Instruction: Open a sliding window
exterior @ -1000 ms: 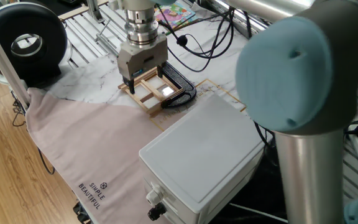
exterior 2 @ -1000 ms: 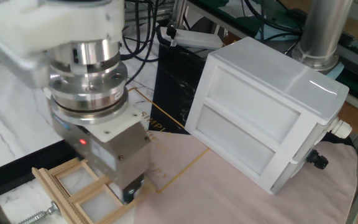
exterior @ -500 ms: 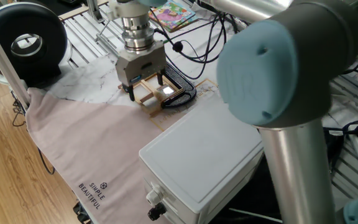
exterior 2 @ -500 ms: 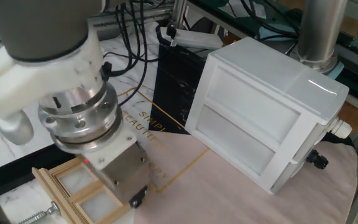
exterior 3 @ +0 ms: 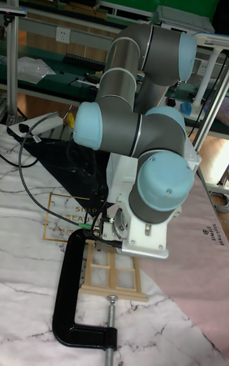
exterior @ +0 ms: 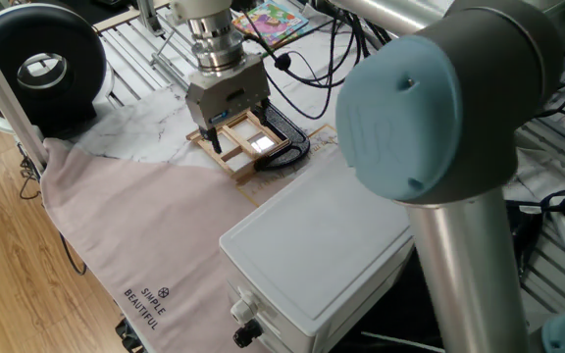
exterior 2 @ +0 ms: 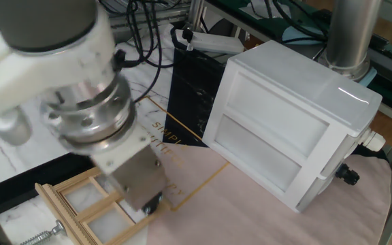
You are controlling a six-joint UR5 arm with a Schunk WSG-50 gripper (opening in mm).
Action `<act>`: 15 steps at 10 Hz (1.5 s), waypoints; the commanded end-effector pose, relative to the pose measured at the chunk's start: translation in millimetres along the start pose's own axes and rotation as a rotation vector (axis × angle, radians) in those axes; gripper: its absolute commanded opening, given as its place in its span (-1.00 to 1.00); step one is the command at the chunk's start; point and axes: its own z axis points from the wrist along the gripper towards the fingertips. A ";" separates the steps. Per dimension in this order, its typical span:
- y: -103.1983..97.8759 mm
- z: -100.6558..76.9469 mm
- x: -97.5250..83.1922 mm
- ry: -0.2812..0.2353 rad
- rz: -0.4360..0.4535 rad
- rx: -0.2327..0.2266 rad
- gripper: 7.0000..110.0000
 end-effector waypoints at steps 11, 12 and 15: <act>1.8 24.7 -4.0 0.082 0.056 -0.009 -0.28; 1.8 25.4 -1.7 0.077 0.057 -0.005 -0.28; 0.4 27.2 1.1 0.061 0.045 0.001 -0.28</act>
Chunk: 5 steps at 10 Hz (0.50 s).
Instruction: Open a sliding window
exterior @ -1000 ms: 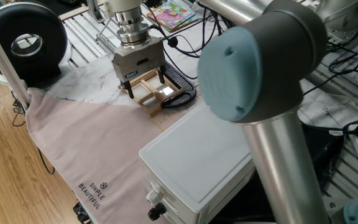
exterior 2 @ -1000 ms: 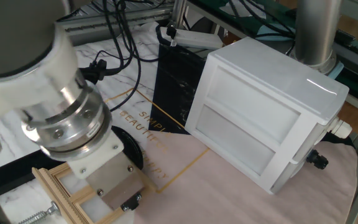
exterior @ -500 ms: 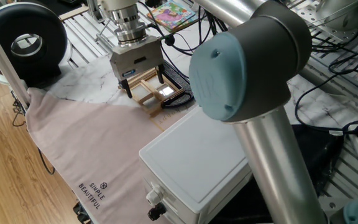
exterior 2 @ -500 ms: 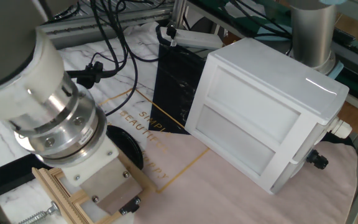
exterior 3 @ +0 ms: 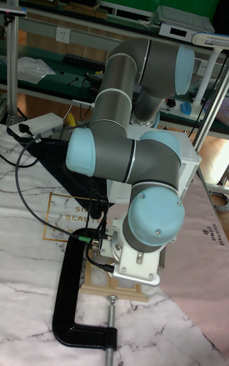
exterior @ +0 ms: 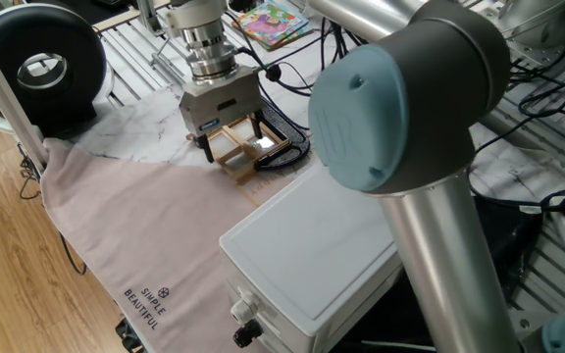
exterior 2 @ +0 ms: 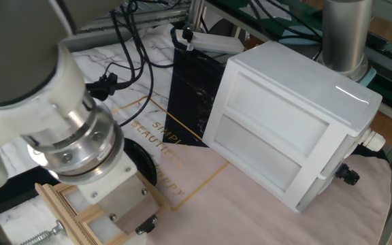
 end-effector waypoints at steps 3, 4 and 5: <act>-0.9 0.7 -2.5 -0.039 -0.017 -0.002 -0.28; -0.9 0.5 -4.1 -0.045 -0.017 -0.003 -0.28; -1.0 0.4 -3.2 -0.042 -0.019 -0.002 -0.28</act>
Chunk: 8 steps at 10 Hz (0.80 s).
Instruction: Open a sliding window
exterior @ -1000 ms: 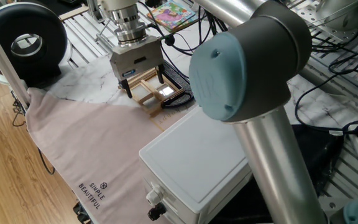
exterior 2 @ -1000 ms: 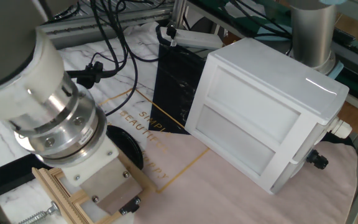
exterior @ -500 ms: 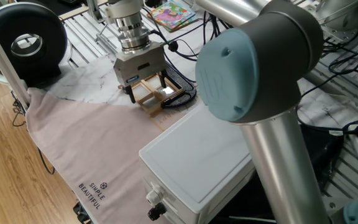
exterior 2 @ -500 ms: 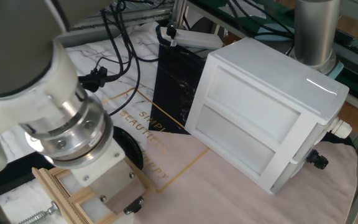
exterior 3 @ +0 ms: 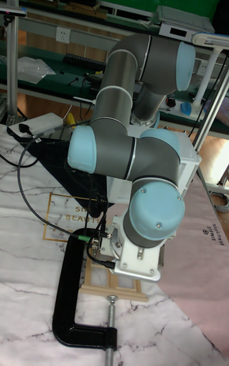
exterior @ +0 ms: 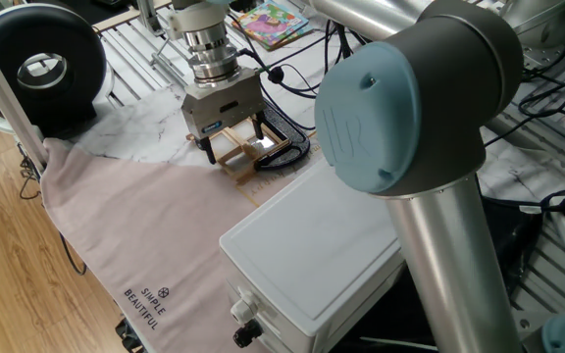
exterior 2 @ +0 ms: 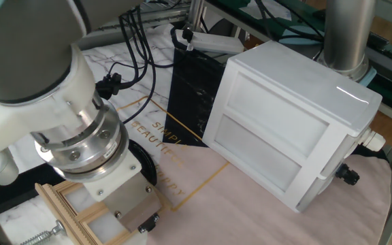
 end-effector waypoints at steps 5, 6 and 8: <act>5.6 -0.7 -7.4 -0.024 -0.014 -0.025 -0.28; 6.1 -0.9 -7.4 -0.022 -0.017 -0.027 -0.28; 4.3 -0.3 -4.6 -0.012 -0.037 -0.025 -0.28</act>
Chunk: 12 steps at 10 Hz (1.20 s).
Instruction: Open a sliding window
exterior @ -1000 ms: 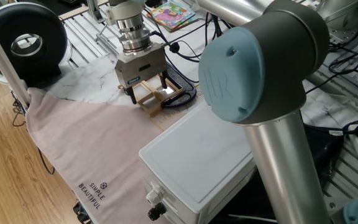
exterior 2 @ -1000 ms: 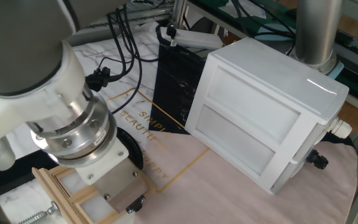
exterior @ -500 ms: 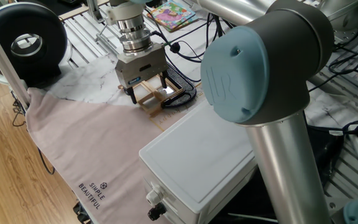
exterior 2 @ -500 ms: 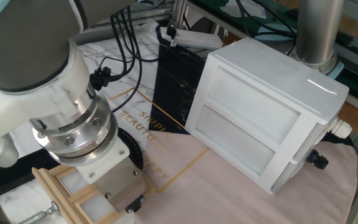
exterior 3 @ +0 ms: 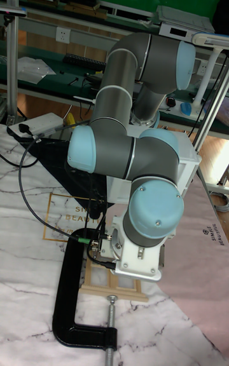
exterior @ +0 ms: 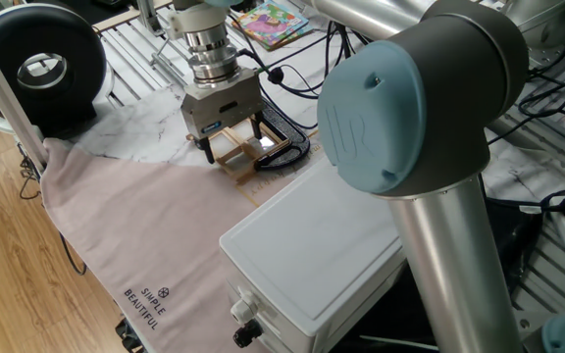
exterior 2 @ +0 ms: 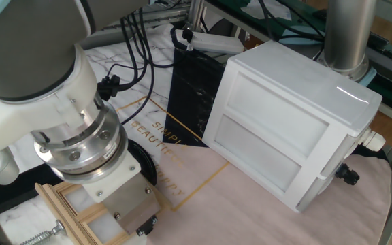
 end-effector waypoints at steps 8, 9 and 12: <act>0.7 -1.2 1.5 0.018 -0.071 -0.033 -0.28; 0.0 -0.7 0.2 0.018 -0.071 -0.032 -0.28; 0.7 -0.1 -1.2 0.015 -0.069 -0.032 -0.28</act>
